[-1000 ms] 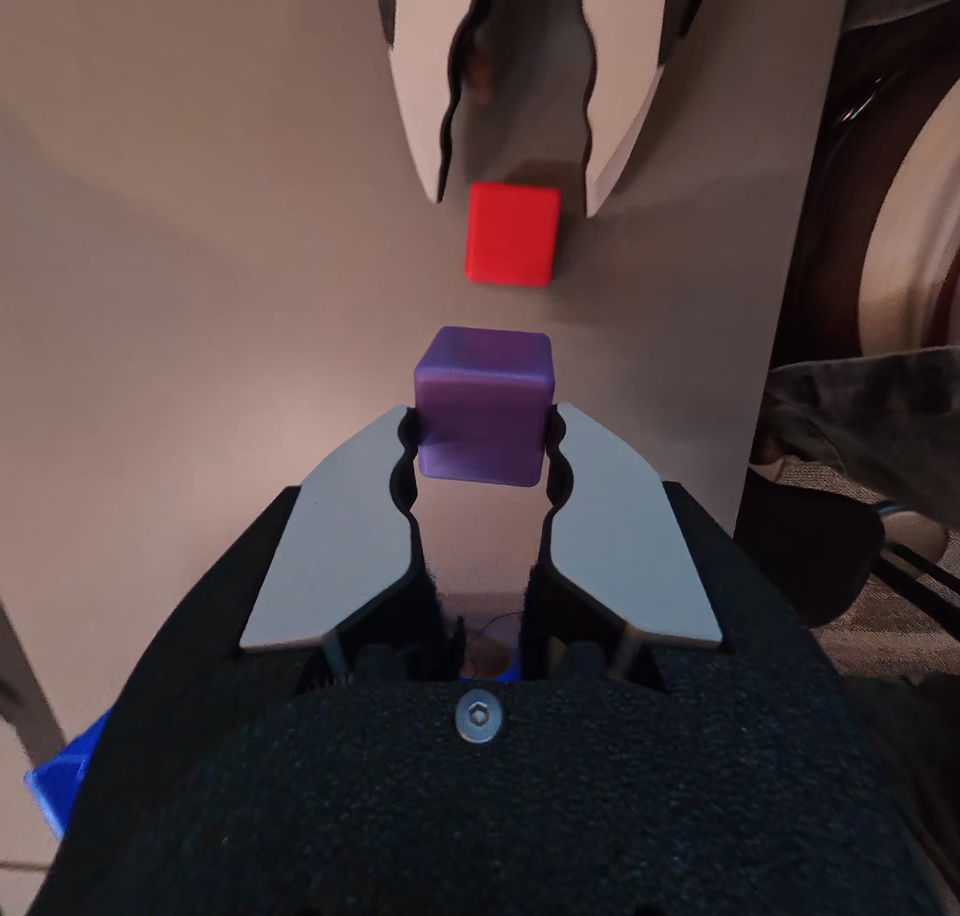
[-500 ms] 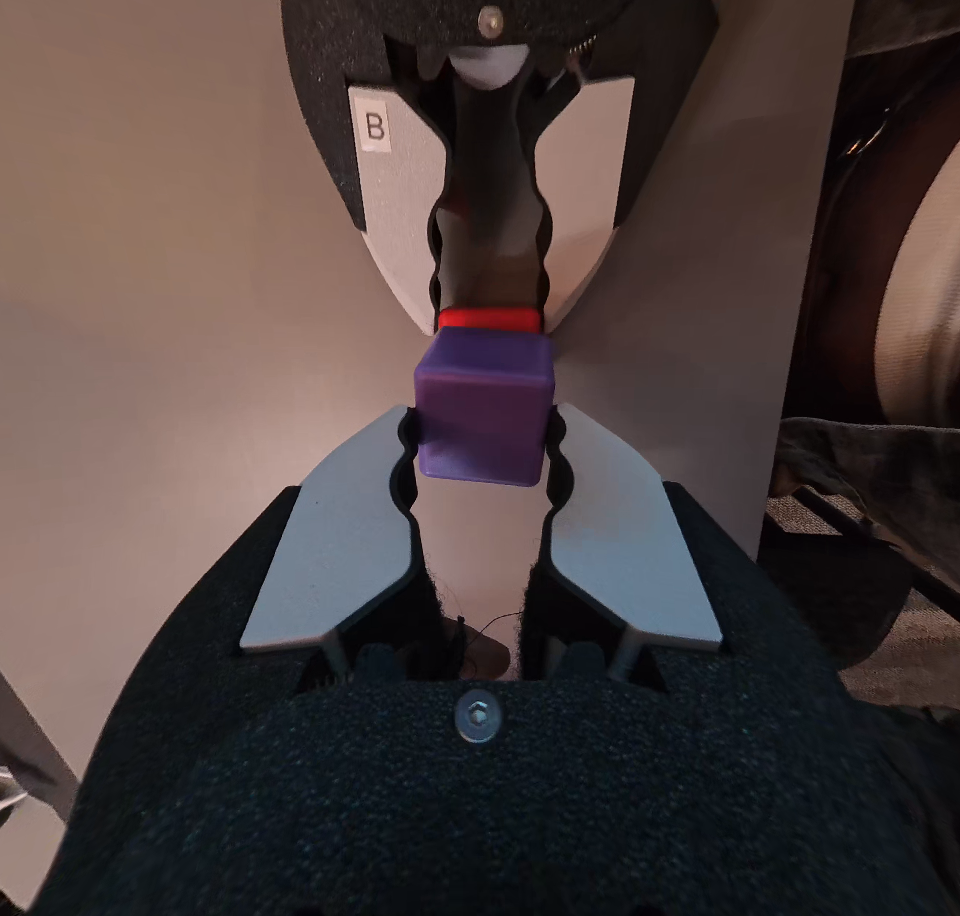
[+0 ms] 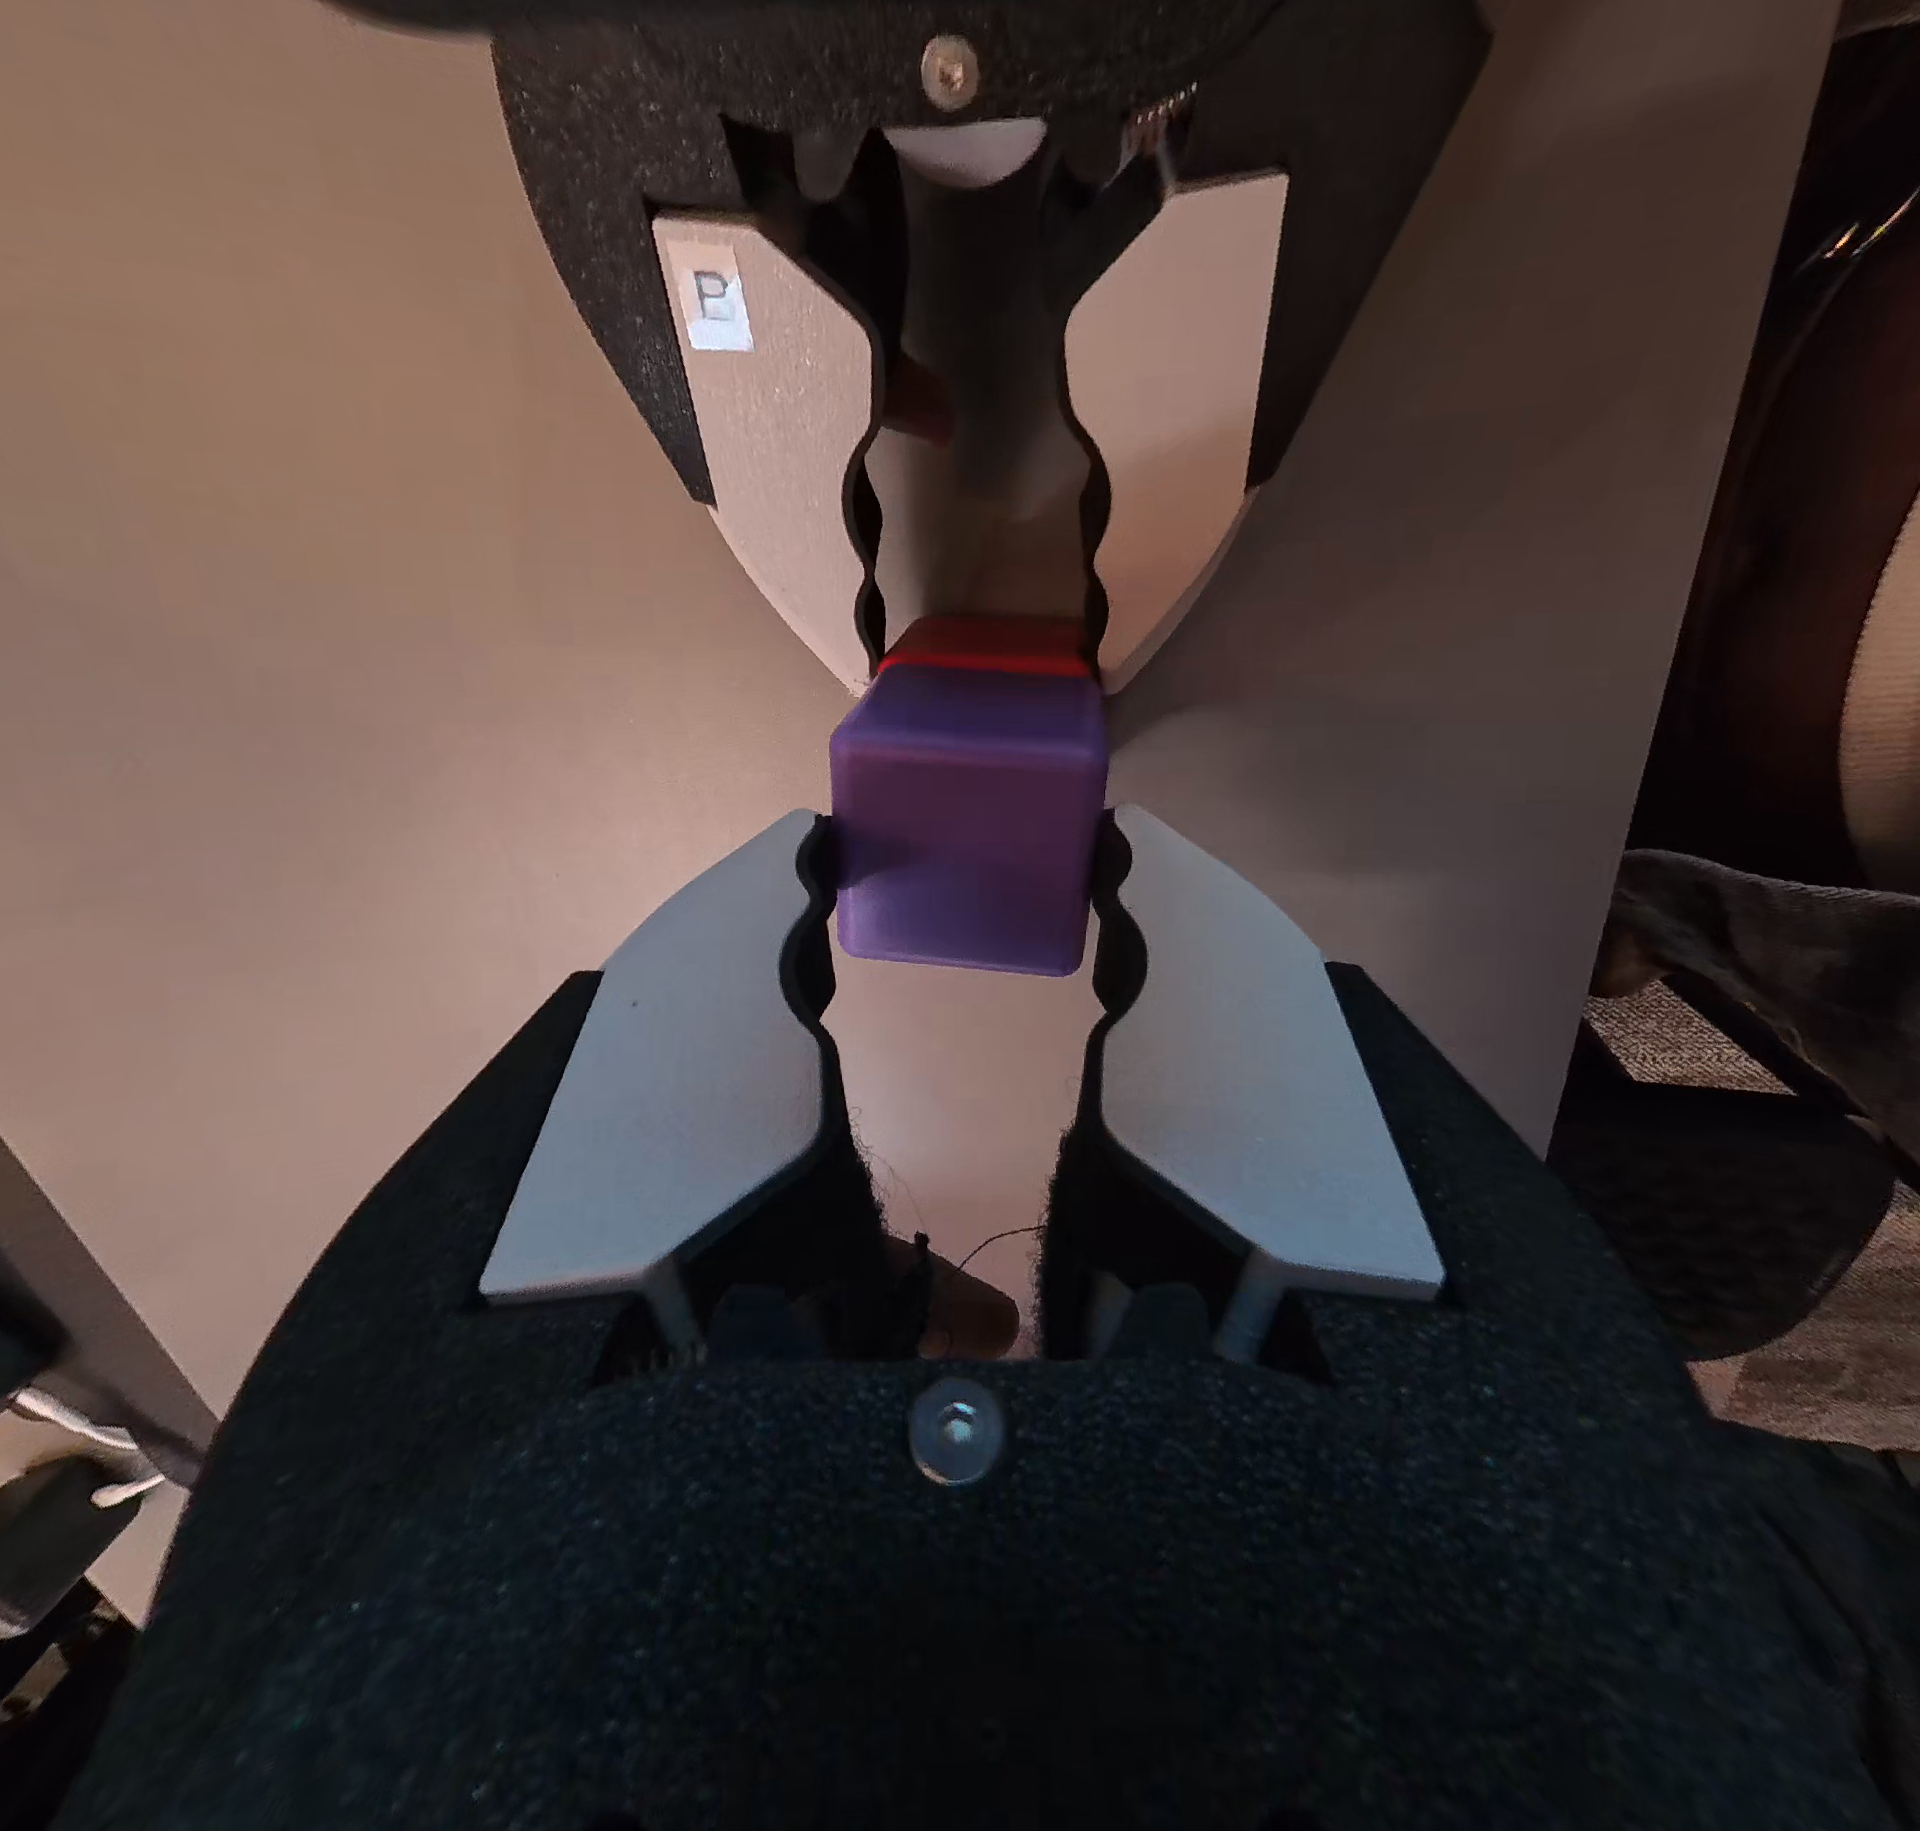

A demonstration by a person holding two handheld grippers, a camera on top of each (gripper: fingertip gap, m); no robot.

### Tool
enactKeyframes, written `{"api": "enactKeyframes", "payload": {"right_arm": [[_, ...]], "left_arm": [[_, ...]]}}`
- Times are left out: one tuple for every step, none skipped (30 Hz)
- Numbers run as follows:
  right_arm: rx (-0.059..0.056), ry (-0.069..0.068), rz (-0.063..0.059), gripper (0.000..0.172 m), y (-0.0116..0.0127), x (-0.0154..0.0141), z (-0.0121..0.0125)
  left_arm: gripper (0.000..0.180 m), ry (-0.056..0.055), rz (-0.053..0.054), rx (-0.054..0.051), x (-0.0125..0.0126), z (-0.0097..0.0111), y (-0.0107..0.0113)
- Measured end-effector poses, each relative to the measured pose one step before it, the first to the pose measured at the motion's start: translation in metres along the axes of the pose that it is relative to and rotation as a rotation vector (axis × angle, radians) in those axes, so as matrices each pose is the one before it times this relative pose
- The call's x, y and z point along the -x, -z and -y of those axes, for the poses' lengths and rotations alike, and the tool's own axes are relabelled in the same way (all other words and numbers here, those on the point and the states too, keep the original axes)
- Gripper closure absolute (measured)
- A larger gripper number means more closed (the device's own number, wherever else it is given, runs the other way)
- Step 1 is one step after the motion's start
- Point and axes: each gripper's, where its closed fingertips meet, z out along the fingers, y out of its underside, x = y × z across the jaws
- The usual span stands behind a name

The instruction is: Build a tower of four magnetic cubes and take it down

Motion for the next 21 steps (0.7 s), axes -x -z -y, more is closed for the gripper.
{"api": "enactKeyframes", "payload": {"right_arm": [[0.0011, 0.0005, 0.0009, 0.125, 0.00005, 0.0, -0.00025], [0.0012, 0.0005, 0.0012, 0.125, -0.00003, 0.0, -0.00022], [0.0014, 0.0014, 0.0005, 0.125, -0.00006, 0.00004, -0.00019], [0.0015, 0.0011, -0.0002, 0.125, -0.00013, -0.00007, -0.00015], [0.0018, 0.001, -0.0008, 0.125, -0.00021, 0.00006, -0.00024], [0.0026, 0.0012, -0.0011, 0.125, -0.00021, -0.00011, -0.00032], [0.0017, 0.002, -0.0007, 0.125, -0.00026, 0.00007, -0.00006], [-0.0004, 0.0027, -0.0005, 0.125, -0.00001, 0.00006, 0.00007], [-0.0003, 0.0017, -0.0007, 0.125, 0.00002, 0.00001, 0.00003], [0.0004, -0.0003, -0.0004, 0.125, 0.00005, -0.00012, -0.00008], [0.0006, -0.0023, -0.0001, 0.125, -0.00011, -0.00019, -0.00013], [0.0003, -0.0029, -0.0001, 0.125, 0.00005, -0.00032, -0.00011], [-0.0002, -0.0012, 0.0001, 0.125, 0.0001, -0.0002, 0.00004], [-0.0002, 0.0015, -0.0012, 0.126, 0.00019, -0.00027, -0.00023], [0.0002, 0.0017, -0.0027, 0.125, 0.00026, -0.00039, -0.00018], [0.0001, -0.0003, -0.0021, 0.125, 0.00033, -0.00055, -0.00026], [0.0003, -0.0021, -0.0006, 0.125, 0.0004, -0.00051, -0.00035], [0.0004, -0.0024, -0.0003, 0.125, 0.00036, -0.00044, -0.00044], [0.0, -0.0012, -0.0018, 0.125, 0.00042, -0.00051, -0.00031], [0.0, -0.0006, -0.0028, 0.125, 0.00051, -0.00066, -0.00037], [0.0002, -0.0012, -0.002, 0.125, 0.00044, -0.00053, -0.00034]], "left_arm": [[0.133, 0.0049, 0.0015, -0.0008, 0.00012, 0.00028, -0.00001], [0.133, 0.004, 0.0028, -0.0016, 0.00012, 0.00042, -0.00015], [0.133, 0.0034, 0.0036, -0.0019, 0.00005, 0.00021, -0.00001], [0.133, 0.0074, 0.004, -0.0008, 0.00009, 0.00013, -0.00007], [0.133, 0.0062, 0.0047, -0.0006, -0.00001, 0.00034, -0.00005], [0.133, 0.0014, 0.0059, -0.0009, 0.00007, 0.00036, -0.00012], [0.133, -0.0005, 0.005, 0.0003, 0.00003, 0.00027, -0.00013], [0.133, -0.004, 0.0036, 0.0013, -0.00031, -0.00005, 0.00023], [0.133, 0.0001, 0.001, -0.0002, 0.00005, 0.00002, 0.0001], [0.133, 0.0028, -0.0004, -0.003, 0.00025, 0.00023, -0.00006], [0.132, 0.008, -0.0008, -0.0024, 0.00038, 0.00001, -0.00008], [0.13, 0.008, -0.0011, -0.0029, 0.00021, 0.00016, -0.00011], [0.129, 0.002, -0.0012, -0.0045, -0.00031, -0.00023, 0.00001], [0.127, 0.0028, 0.013, -0.0113, 0.00152, -0.00003, 0.00088], [0.122, 0.0079, 0.0116, -0.0238, 0.00146, 0.00035, 0.00233], [0.118, 0.0141, 0.0004, -0.0391, 0.00004, 0.0007, 0.00442], [0.115, 0.0217, 0.0032, -0.0484, 0.00084, -0.00024, 0.00703], [0.113, 0.0259, 0.0139, -0.0493, 0.00326, -0.00309, 0.01013], [0.111, 0.0333, 0.0288, -0.0504, 0.00694, -0.00609, 0.01391], [0.108, 0.0456, 0.0372, -0.0509, 0.01031, -0.00858, 0.01741], [0.108, 0.0598, 0.0428, -0.052, 0.01393, -0.01034, 0.01992]]}}
